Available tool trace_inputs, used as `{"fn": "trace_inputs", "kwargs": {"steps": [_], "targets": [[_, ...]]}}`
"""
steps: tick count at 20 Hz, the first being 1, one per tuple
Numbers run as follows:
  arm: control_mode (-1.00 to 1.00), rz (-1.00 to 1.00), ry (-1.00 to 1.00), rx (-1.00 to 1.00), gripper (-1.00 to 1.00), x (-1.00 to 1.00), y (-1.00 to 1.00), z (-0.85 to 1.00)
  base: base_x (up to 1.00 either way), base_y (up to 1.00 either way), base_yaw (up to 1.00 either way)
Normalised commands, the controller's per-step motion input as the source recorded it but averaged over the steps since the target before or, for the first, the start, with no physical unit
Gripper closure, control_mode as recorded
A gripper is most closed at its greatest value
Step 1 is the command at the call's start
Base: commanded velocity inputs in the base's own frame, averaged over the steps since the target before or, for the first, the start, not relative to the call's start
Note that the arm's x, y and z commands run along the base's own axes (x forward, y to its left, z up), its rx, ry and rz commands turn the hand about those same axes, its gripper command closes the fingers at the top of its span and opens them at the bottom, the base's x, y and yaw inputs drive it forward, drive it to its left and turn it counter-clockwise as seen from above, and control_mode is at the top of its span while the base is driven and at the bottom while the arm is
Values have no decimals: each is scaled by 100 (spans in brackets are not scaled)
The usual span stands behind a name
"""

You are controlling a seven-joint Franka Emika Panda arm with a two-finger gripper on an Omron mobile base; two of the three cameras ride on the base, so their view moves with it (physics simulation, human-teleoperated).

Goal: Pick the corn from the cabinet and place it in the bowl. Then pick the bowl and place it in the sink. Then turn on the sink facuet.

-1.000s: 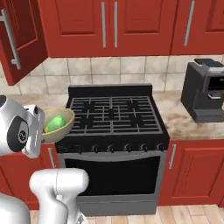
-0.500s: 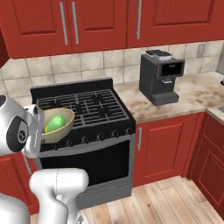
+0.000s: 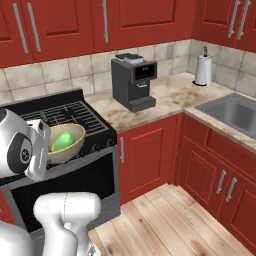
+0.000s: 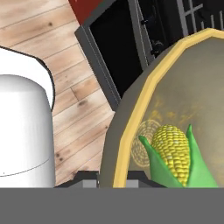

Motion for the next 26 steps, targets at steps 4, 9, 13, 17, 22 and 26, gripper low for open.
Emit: {"fn": "trace_inputs", "kwargs": {"steps": [4,9,13,17,22,26], "targets": [[100,0,0,0,100,0,0,0,0,-44,-43],[100,0,0,0,100,0,0,0,0,-45,-40],[100,0,0,0,100,0,0,0,6,-38,-39],[100,0,0,0,100,0,0,0,31,-14,-36],[100,0,0,0,100,0,0,0,34,-12,-34],[100,0,0,0,100,0,0,0,41,-16,-33]]}}
